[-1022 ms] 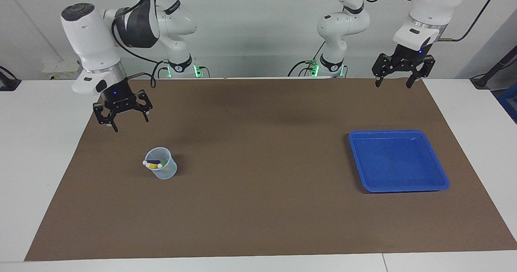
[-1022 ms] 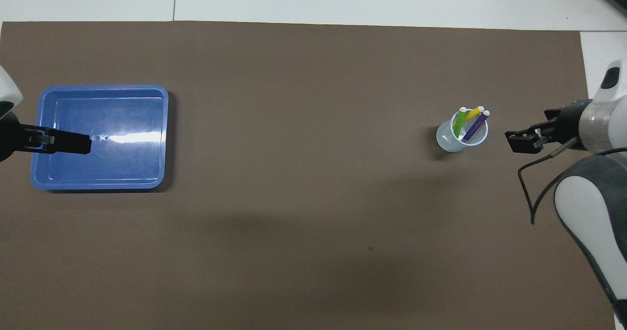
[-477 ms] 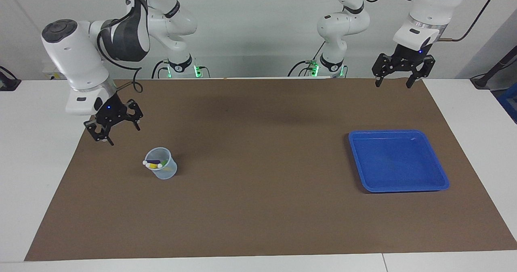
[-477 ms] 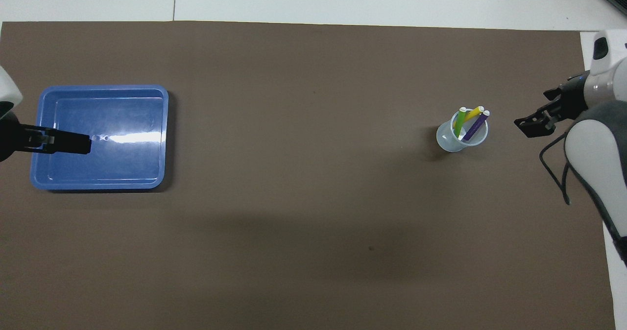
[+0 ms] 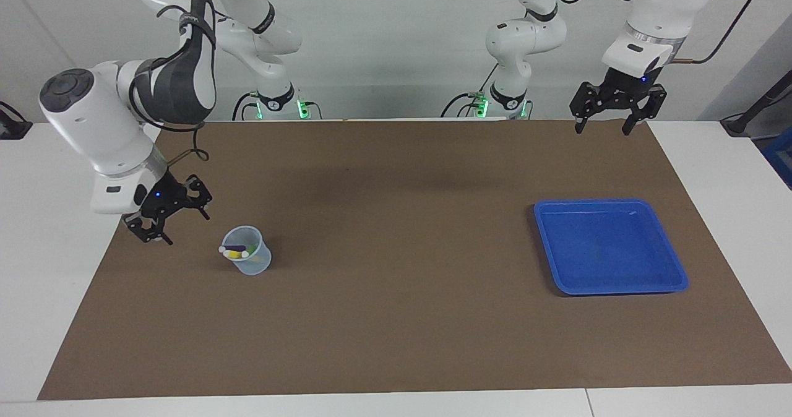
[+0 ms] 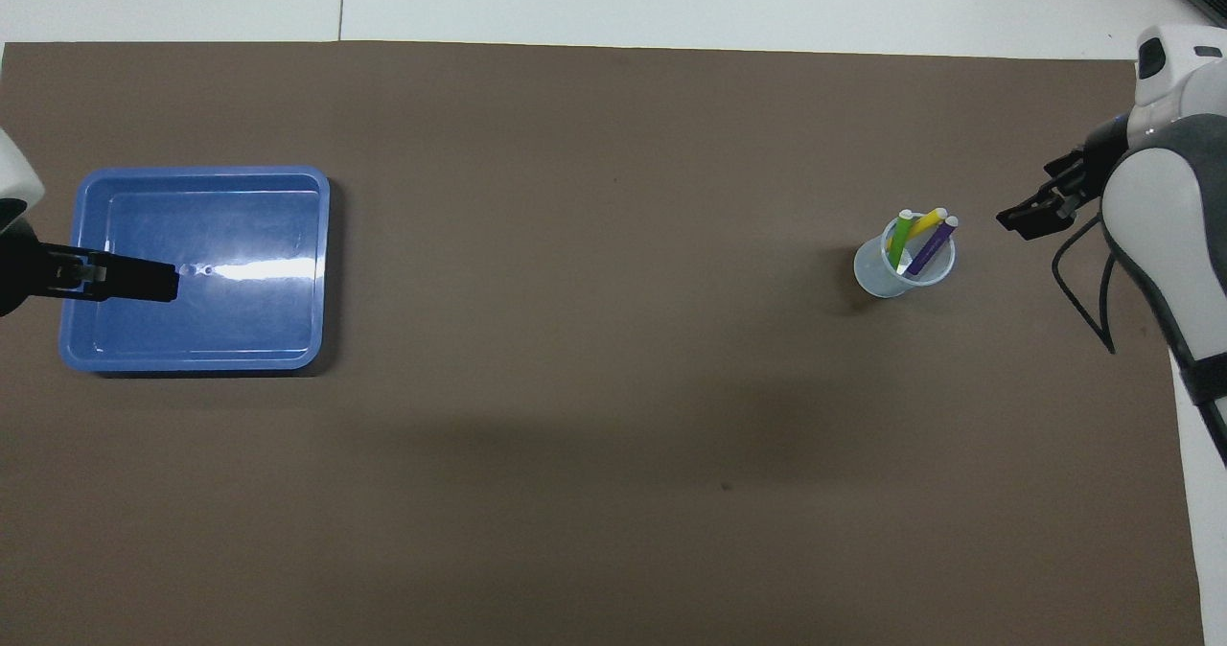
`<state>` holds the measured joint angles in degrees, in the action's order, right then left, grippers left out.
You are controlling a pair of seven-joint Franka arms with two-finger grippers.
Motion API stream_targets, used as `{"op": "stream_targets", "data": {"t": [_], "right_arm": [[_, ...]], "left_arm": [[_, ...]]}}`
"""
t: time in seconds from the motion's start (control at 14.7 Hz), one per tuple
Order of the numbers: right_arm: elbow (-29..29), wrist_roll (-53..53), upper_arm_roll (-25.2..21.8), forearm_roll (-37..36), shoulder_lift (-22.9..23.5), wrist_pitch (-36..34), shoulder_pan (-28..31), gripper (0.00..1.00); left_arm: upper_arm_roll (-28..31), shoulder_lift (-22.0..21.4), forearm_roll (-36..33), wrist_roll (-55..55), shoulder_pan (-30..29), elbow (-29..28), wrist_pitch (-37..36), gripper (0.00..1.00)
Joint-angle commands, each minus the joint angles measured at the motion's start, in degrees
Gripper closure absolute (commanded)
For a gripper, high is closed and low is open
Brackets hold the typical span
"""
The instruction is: Right arm passes pens to left for tray arrangement
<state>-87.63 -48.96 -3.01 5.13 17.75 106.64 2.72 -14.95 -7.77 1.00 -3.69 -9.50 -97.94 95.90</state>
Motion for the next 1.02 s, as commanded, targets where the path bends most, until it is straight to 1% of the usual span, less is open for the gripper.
{"op": "stream_targets", "data": {"t": [0.0, 0.14, 0.2, 0.34, 0.61, 0.68, 0.89, 0.95], "right_arm": [[3.51, -1.4, 0.81, 1.46, 3.25, -1.96, 1.58, 0.16], [5.61, -1.05, 0.81, 3.37, 5.62, -2.14, 2.46, 0.16], [5.71, -0.61, 0.81, 4.52, 6.15, -2.48, 2.72, 0.16], [5.89, 2.36, 0.9, 4.62, 6.69, -3.54, 2.12, 0.16], [7.38, 2.82, 1.08, 4.01, 8.18, -4.85, 1.32, 0.16], [7.38, 2.82, 1.16, 4.01, 8.18, -4.86, 0.97, 0.19], [7.38, 2.82, 1.25, 4.18, 8.44, -3.98, -0.09, 0.2], [7.38, 2.82, 1.34, 4.53, 8.97, -3.81, 0.0, 0.22]], "left_arm": [[-0.08, -0.75, -1.09, -0.44, -0.08, -0.15, -0.8, 0.0], [-0.08, -0.75, -1.09, -0.44, -0.08, -0.15, -0.8, 0.0], [-0.08, -0.75, -1.09, -0.44, -0.08, -0.15, -0.8, 0.0], [-0.08, -0.75, -1.09, -0.44, -0.08, -0.15, -0.8, 0.0], [-0.08, -0.75, -1.09, -0.44, -0.08, -0.15, -0.88, 0.0], [-0.08, -0.75, -1.09, -0.44, -0.08, -0.15, -0.8, 0.0], [-0.08, -0.75, -1.09, -0.44, -0.08, -0.15, -0.8, 0.0], [-0.08, -0.75, -1.09, -0.44, -0.08, -0.15, -0.62, 0.0]]}}
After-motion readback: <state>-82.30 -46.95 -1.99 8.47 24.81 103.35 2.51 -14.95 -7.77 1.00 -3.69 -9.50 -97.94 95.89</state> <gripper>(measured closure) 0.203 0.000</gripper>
